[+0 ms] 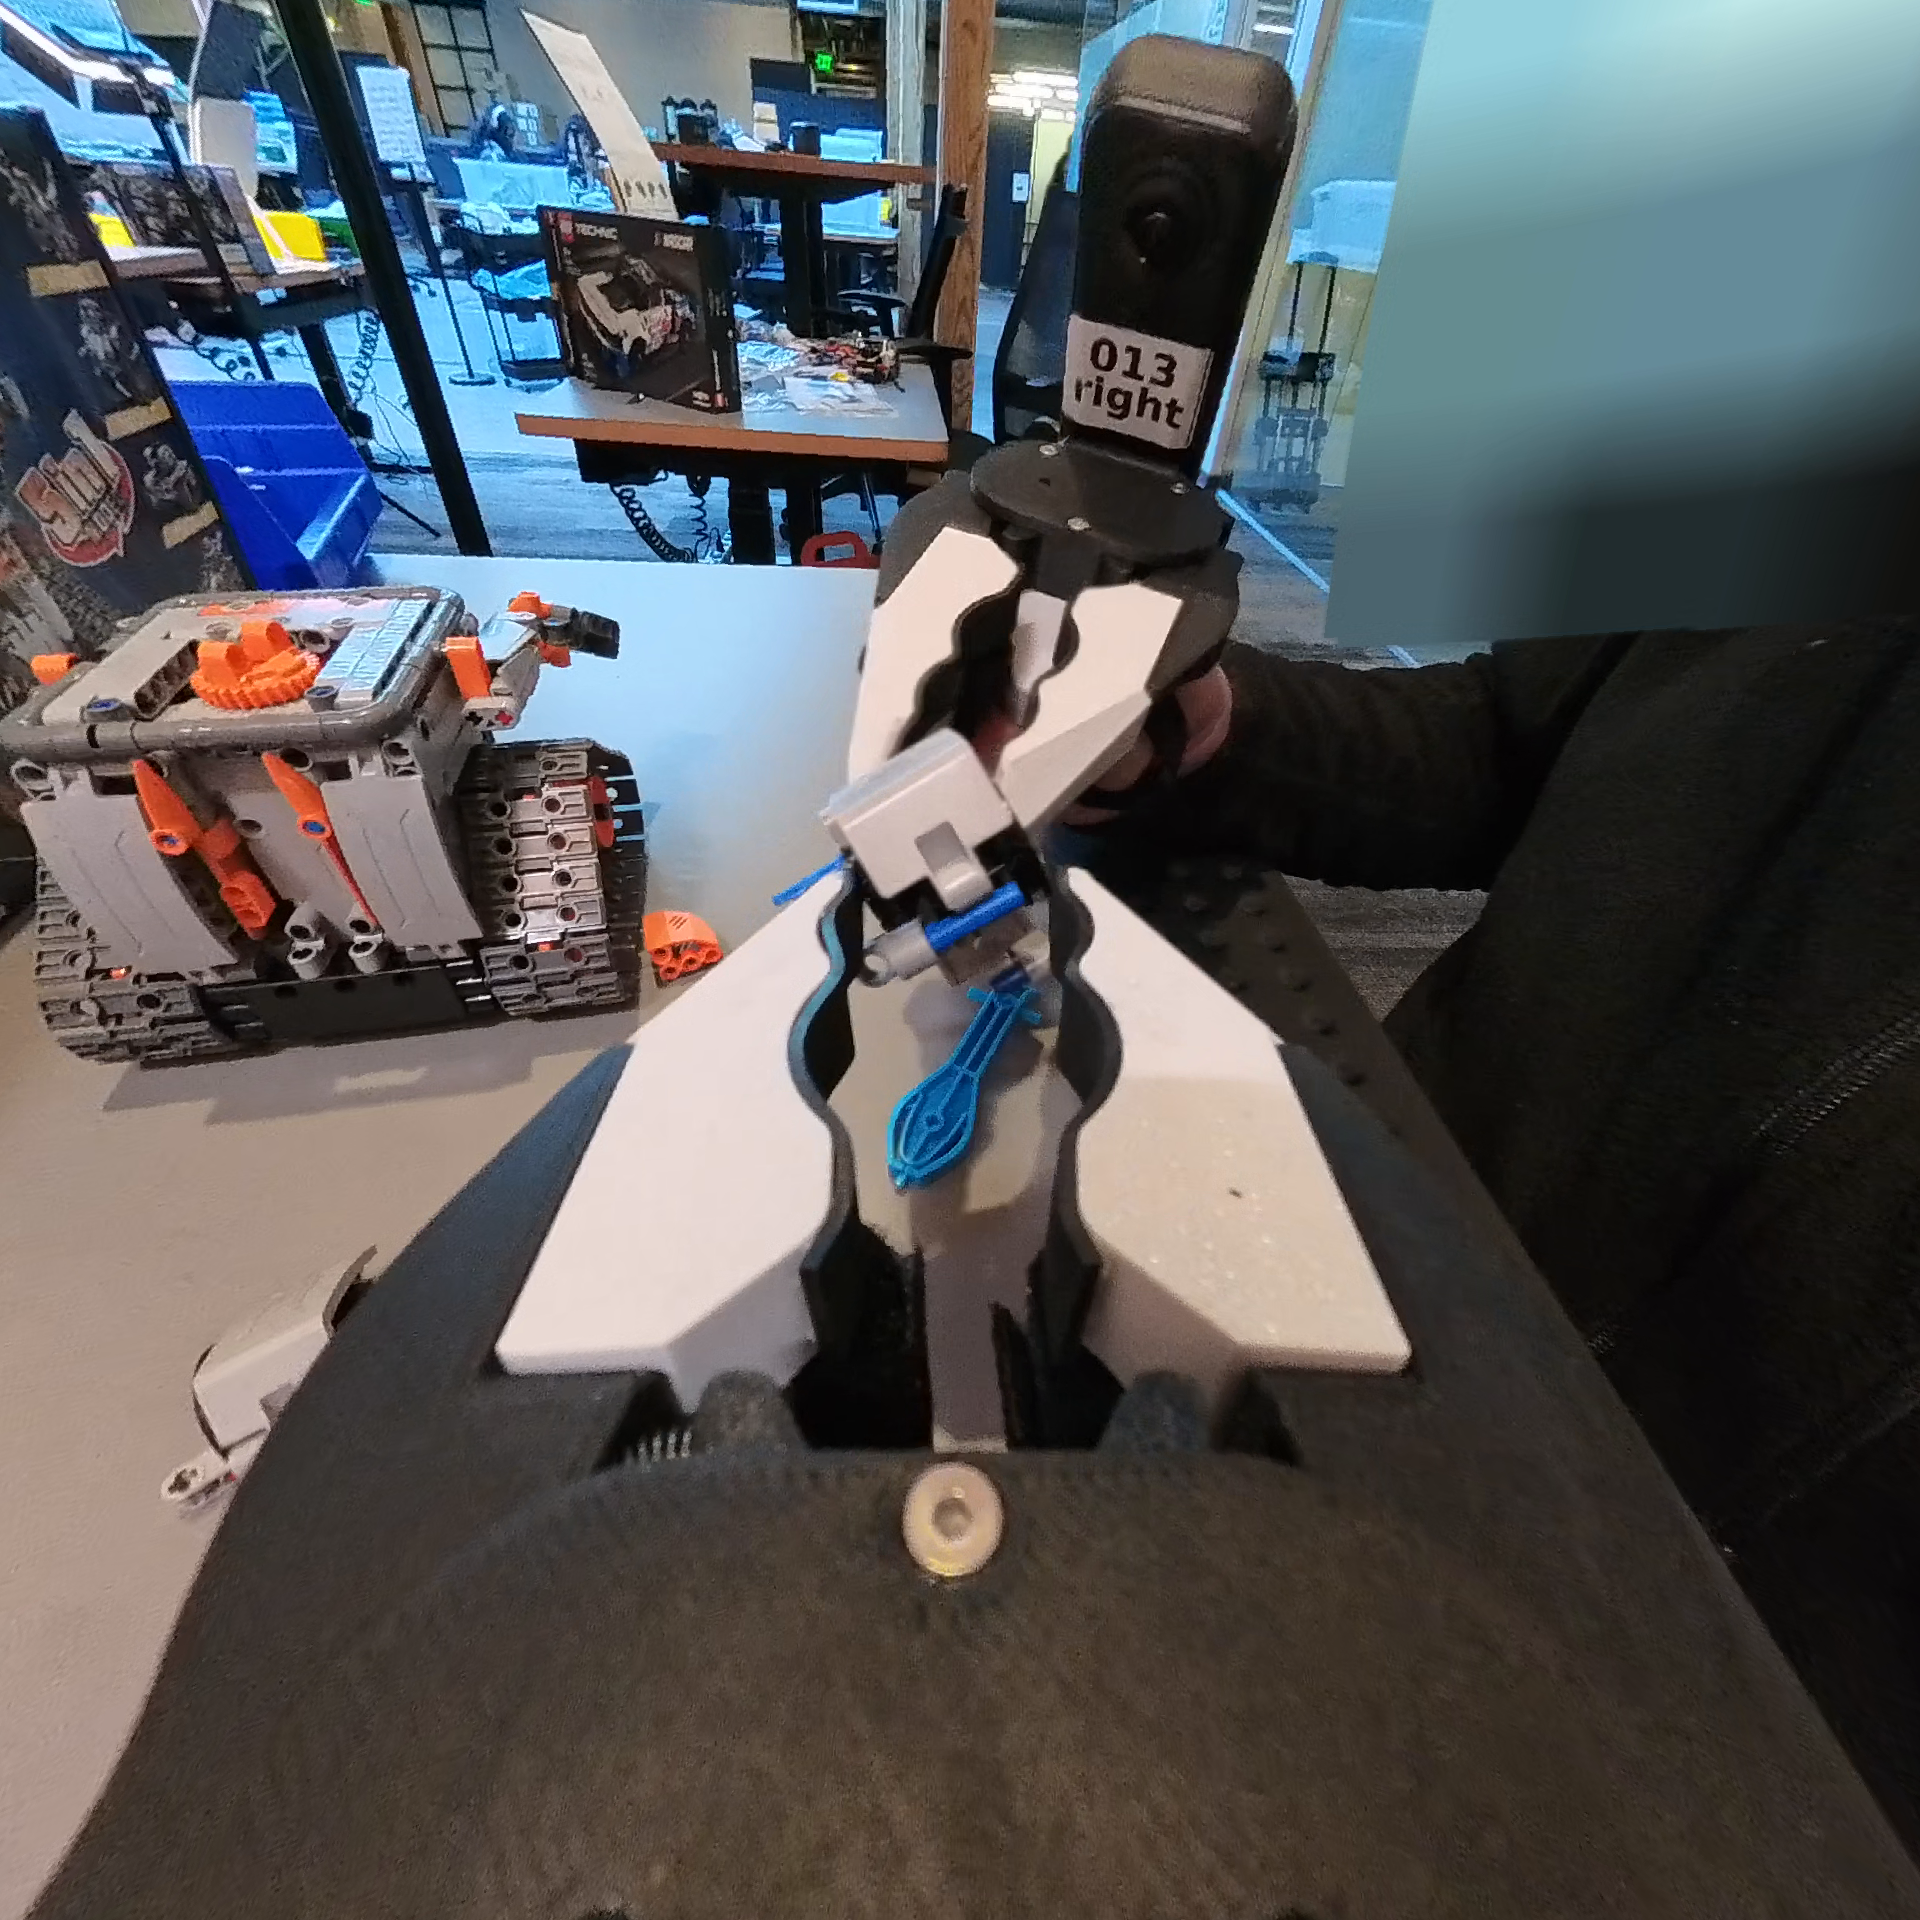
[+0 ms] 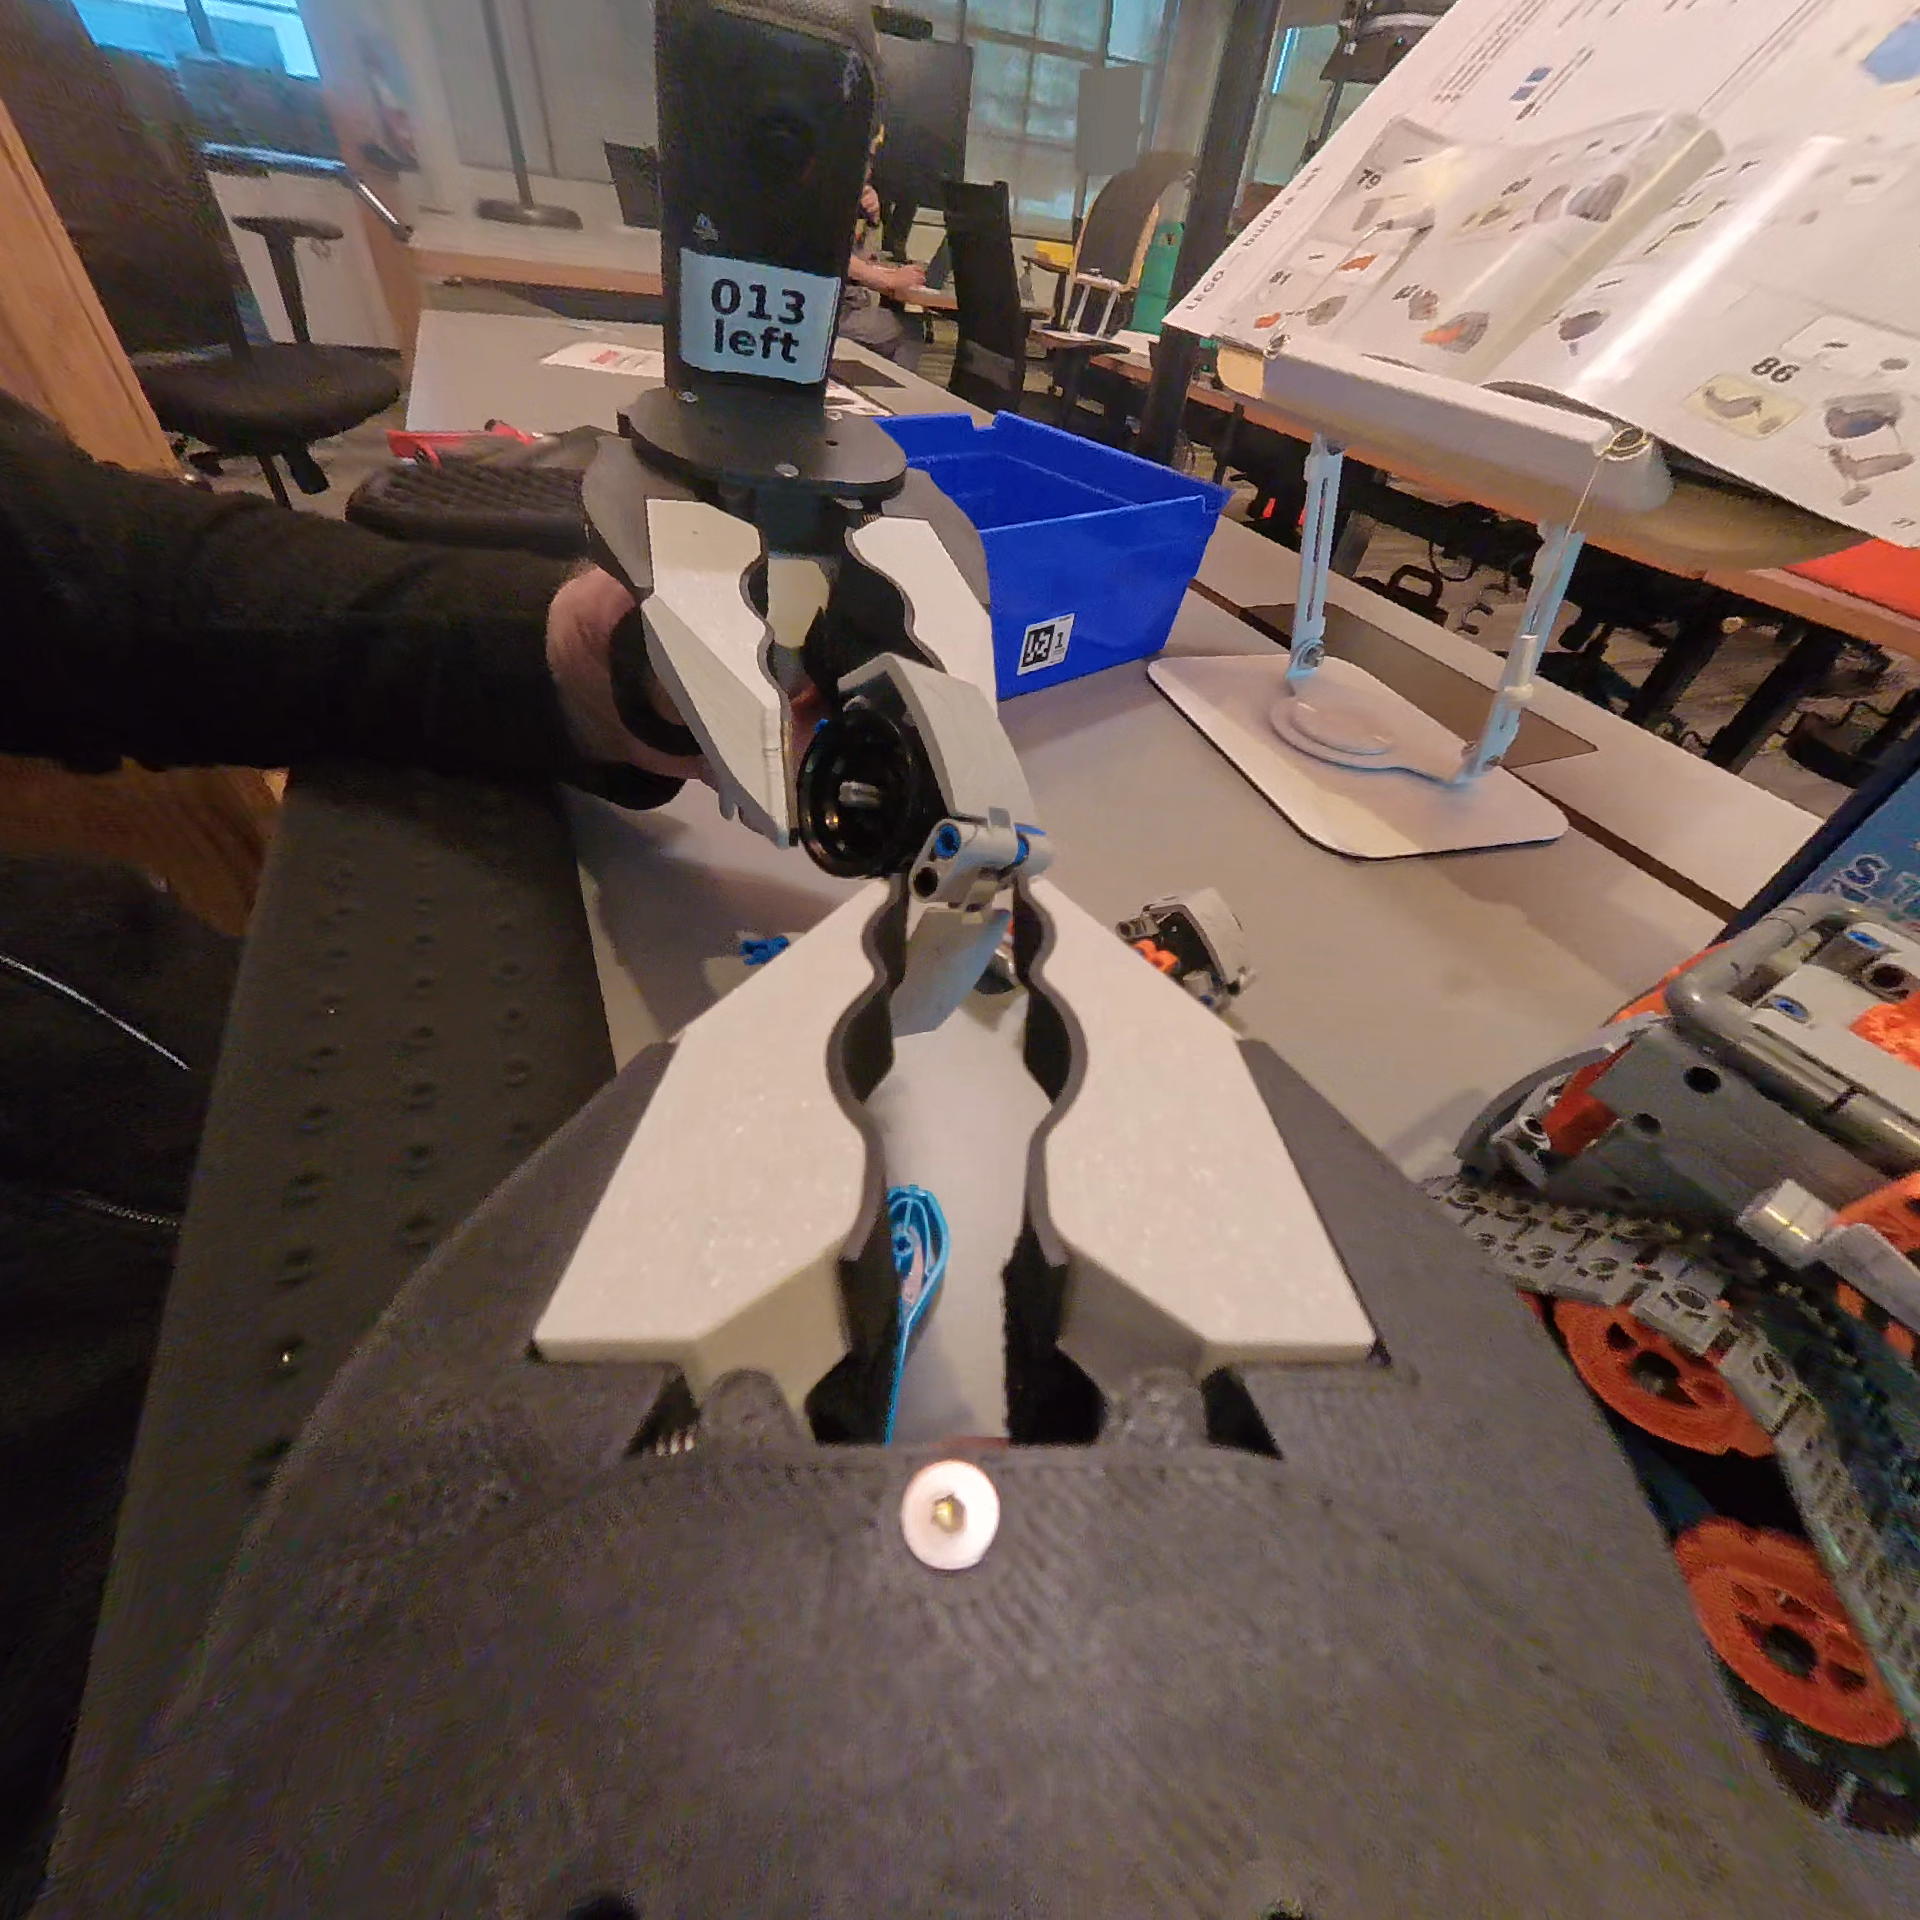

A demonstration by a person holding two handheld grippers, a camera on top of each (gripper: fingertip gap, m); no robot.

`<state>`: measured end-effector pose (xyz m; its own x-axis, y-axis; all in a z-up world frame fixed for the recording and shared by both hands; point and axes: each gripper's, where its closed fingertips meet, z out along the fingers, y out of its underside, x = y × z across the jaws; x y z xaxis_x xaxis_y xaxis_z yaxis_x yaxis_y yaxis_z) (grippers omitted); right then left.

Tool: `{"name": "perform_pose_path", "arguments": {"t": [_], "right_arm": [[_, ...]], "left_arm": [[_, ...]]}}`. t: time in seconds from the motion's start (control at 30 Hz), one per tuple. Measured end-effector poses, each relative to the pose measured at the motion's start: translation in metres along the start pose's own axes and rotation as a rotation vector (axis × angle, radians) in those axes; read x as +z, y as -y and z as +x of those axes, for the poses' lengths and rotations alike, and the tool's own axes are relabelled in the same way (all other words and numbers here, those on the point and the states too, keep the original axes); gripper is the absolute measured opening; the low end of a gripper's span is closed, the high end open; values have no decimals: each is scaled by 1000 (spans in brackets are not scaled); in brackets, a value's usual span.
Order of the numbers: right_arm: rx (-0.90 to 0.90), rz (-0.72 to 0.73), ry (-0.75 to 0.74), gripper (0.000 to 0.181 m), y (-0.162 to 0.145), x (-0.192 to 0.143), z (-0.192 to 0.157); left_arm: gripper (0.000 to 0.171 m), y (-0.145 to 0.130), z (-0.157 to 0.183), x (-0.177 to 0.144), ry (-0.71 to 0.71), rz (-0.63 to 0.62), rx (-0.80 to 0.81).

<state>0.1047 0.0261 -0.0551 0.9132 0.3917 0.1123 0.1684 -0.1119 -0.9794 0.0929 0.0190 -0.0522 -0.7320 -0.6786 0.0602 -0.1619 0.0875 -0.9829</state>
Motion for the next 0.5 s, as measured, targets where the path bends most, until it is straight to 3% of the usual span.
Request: {"name": "perform_pose_path", "arguments": {"t": [0.27,0.5], "right_arm": [[-236,-82,-182,10,-2,-1,7],[-235,-90,-231,10,-3,-5,15]], "left_arm": [[36,-4,-6,2,23,-12,2],[53,-8,-7,6,56,-45,15]]}}
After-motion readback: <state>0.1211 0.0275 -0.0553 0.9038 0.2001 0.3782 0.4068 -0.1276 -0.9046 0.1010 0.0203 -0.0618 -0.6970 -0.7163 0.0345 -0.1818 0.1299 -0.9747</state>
